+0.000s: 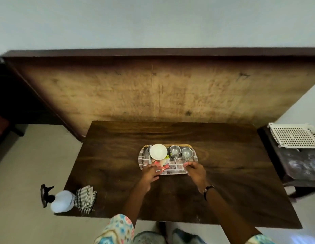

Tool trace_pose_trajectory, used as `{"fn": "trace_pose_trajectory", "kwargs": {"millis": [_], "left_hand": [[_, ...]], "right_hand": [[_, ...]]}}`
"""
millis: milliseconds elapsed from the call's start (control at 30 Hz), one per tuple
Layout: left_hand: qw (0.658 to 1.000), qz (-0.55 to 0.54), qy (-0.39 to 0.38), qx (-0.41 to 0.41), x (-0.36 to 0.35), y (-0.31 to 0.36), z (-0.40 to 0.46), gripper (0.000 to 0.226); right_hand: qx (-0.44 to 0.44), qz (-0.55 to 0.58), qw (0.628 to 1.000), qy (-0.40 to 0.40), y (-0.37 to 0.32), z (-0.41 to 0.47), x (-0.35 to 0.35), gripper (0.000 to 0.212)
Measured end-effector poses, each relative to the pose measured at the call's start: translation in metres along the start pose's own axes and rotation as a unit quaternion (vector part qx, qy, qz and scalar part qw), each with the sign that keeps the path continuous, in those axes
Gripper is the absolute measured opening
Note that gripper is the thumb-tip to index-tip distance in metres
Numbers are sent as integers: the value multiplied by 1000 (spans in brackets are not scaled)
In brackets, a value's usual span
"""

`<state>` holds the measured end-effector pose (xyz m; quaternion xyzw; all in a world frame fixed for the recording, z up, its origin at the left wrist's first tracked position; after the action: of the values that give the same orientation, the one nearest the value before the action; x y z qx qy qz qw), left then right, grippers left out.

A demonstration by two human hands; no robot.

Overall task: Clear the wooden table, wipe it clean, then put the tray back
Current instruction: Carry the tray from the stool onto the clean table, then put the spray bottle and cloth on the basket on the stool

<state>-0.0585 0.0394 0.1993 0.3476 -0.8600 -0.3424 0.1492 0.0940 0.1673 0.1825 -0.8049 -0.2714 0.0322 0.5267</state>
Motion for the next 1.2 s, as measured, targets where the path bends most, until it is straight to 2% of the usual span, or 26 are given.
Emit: {"fn": "trace_pose_trajectory", "kwargs": {"millis": [133,267,400,667,1000,1100,1200], "left_hand": [[1000,-11,23,-17,8,-13,-38,10],[999,-21,11,-39,16,-40,-78,10],[997,-46,34,-51,28,-66,-106,9],[986,-102,111,-70,91,-83,-128,11],[960,-168,214,-60,216,-122,-110,22],[958,-139,243,-61,268,-137,-100,27],[955,-56,288,-43,328,-150,-81,40]], "right_hand": [[28,-17,999,-41,-7,-17,0,7],[46,-27,995,-89,-13,-46,-13,13],[60,-74,983,-158,-14,-73,-36,12],[104,-134,955,-243,-34,-115,-100,39],[103,-195,928,-300,-43,-139,-244,33],[93,-211,924,-305,-32,-142,-301,26],[69,-254,910,-321,-9,-135,-359,17]]}}
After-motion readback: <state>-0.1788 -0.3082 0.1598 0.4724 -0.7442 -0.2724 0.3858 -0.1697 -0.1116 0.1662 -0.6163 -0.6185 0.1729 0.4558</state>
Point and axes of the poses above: each hand's wrist, its own z-axis towards the middle knuckle, its own x-axis out of the back of the hand, y = z × x, the point moved 2 cm from there along z, towards the middle knuckle, and after that the axes turned 3 degrees about z, right-handed, at the moved point
